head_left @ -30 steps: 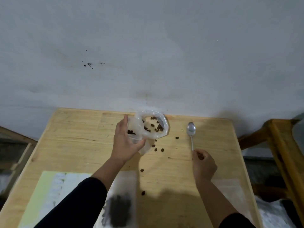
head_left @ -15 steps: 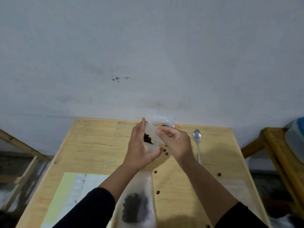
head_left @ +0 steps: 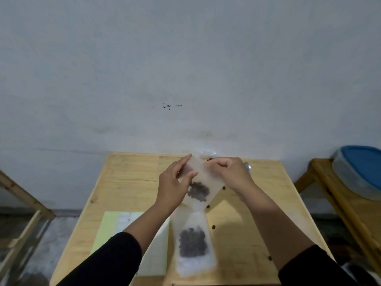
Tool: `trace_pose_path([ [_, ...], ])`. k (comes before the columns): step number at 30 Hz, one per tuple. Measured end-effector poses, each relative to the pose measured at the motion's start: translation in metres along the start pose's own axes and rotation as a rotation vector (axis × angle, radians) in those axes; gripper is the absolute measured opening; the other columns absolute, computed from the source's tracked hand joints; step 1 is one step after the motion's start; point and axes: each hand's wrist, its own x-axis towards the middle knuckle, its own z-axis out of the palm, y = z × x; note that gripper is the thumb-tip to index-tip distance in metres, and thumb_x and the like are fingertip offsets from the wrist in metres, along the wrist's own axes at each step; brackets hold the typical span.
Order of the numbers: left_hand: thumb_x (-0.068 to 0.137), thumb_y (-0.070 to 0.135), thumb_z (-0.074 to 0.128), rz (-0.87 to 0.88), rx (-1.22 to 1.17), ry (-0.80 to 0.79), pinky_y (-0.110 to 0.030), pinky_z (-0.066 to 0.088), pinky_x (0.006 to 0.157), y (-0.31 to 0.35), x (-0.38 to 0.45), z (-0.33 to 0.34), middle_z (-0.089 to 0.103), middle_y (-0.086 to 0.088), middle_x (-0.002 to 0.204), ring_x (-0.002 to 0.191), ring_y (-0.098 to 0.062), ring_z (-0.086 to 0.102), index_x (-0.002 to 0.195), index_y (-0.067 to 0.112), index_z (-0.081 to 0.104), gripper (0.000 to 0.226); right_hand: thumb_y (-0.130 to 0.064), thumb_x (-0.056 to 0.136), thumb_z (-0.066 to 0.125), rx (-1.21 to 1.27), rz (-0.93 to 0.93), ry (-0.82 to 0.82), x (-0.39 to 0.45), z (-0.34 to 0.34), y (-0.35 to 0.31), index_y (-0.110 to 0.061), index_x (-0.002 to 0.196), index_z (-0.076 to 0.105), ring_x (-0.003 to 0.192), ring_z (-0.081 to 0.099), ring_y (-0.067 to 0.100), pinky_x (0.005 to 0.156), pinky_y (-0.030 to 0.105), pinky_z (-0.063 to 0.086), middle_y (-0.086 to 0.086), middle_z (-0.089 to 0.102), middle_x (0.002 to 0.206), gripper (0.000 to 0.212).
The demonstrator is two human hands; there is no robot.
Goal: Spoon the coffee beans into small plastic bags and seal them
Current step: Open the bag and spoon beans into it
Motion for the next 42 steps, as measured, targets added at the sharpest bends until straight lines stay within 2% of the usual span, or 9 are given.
trace_pose_path([
  [3, 0.085, 0.020, 0.067, -0.090, -0.092, 0.068, -0.008, 0.045, 0.083, 0.009, -0.004, -0.004, 0.063, 0.019, 0.106, 0.096, 0.010, 0.057, 0.120, 0.029, 0.061, 0.037, -0.025, 0.086, 0.064, 0.232, -0.036, 0.017, -0.016, -0.002, -0.002, -0.024, 0.091, 0.071, 0.086, 0.068, 0.011, 0.077, 0.021, 0.053, -0.003, 0.073, 0.091, 0.009],
  [6, 0.087, 0.021, 0.065, -0.137, -0.154, 0.112, -0.011, 0.047, 0.078, 0.017, -0.006, -0.005, 0.063, 0.019, 0.093, 0.085, 0.003, 0.060, 0.116, 0.036, 0.058, 0.034, -0.009, 0.083, 0.067, 0.319, -0.117, 0.084, -0.027, -0.007, 0.004, -0.027, 0.105, 0.061, 0.083, 0.068, 0.011, 0.077, 0.017, 0.052, 0.004, 0.072, 0.089, 0.028],
  [11, 0.090, 0.012, 0.059, -0.039, -0.184, 0.032, -0.014, 0.049, 0.070, 0.025, -0.011, -0.004, 0.066, 0.004, 0.086, 0.073, -0.009, 0.064, 0.112, 0.041, 0.054, 0.037, -0.003, 0.082, 0.067, 0.173, -0.205, 0.196, -0.026, -0.017, 0.005, -0.020, 0.084, 0.055, 0.066, 0.063, 0.008, 0.067, 0.013, 0.048, 0.000, 0.066, 0.070, 0.021],
  [17, 0.089, 0.007, 0.060, -0.063, -0.213, -0.105, -0.012, 0.048, 0.072, 0.040, -0.006, -0.004, 0.068, 0.007, 0.083, 0.078, -0.002, 0.061, 0.092, 0.027, 0.072, 0.024, 0.000, 0.082, 0.065, 0.103, -0.214, 0.116, -0.019, -0.037, 0.004, -0.019, 0.078, 0.070, 0.070, 0.061, 0.004, 0.068, 0.013, 0.048, -0.004, 0.069, 0.079, 0.020],
  [23, 0.080, 0.015, 0.073, -0.205, -0.295, -0.003, -0.023, 0.052, 0.080, 0.049, -0.003, 0.003, 0.072, 0.012, 0.081, 0.079, -0.002, 0.063, 0.082, 0.027, 0.074, 0.012, -0.001, 0.078, 0.071, 0.052, -0.174, -0.020, -0.018, -0.052, -0.001, -0.016, 0.083, 0.070, 0.069, 0.058, 0.004, 0.059, 0.009, 0.046, -0.003, 0.064, 0.077, 0.015],
  [26, 0.078, 0.013, 0.074, -0.211, -0.277, 0.039, -0.029, 0.052, 0.078, 0.049, -0.002, 0.008, 0.072, 0.003, 0.079, 0.075, -0.009, 0.061, 0.075, 0.029, 0.074, 0.017, -0.001, 0.077, 0.071, 0.015, -0.190, -0.033, -0.013, -0.055, -0.002, -0.019, 0.077, 0.069, 0.074, 0.059, 0.007, 0.070, 0.015, 0.052, -0.002, 0.067, 0.079, 0.019],
  [32, 0.081, 0.013, 0.070, -0.164, -0.197, 0.123, -0.015, 0.046, 0.063, 0.058, -0.002, 0.025, 0.065, 0.014, 0.066, 0.062, -0.002, 0.054, 0.074, 0.031, 0.071, 0.019, -0.003, 0.079, 0.069, -0.071, -0.195, 0.143, -0.005, -0.050, 0.001, -0.022, 0.066, 0.066, 0.066, 0.057, 0.004, 0.067, 0.017, 0.046, -0.009, 0.064, 0.070, 0.023],
  [37, 0.085, 0.013, 0.067, -0.171, -0.245, 0.175, -0.020, 0.049, 0.070, 0.058, 0.000, 0.027, 0.069, 0.008, 0.078, 0.073, -0.009, 0.059, 0.082, 0.030, 0.071, 0.018, -0.009, 0.083, 0.067, -0.015, -0.203, 0.029, -0.003, -0.050, -0.003, -0.021, 0.080, 0.071, 0.073, 0.058, 0.001, 0.073, 0.016, 0.048, -0.011, 0.066, 0.077, 0.013],
  [42, 0.084, 0.016, 0.068, -0.151, -0.263, 0.088, -0.024, 0.046, 0.067, 0.055, -0.003, 0.024, 0.061, 0.008, 0.069, 0.066, -0.010, 0.050, 0.088, 0.031, 0.071, 0.016, -0.011, 0.080, 0.071, 0.046, -0.194, -0.006, -0.003, -0.039, -0.002, -0.022, 0.082, 0.075, 0.065, 0.057, -0.008, 0.074, 0.018, 0.047, -0.012, 0.070, 0.081, 0.012],
])
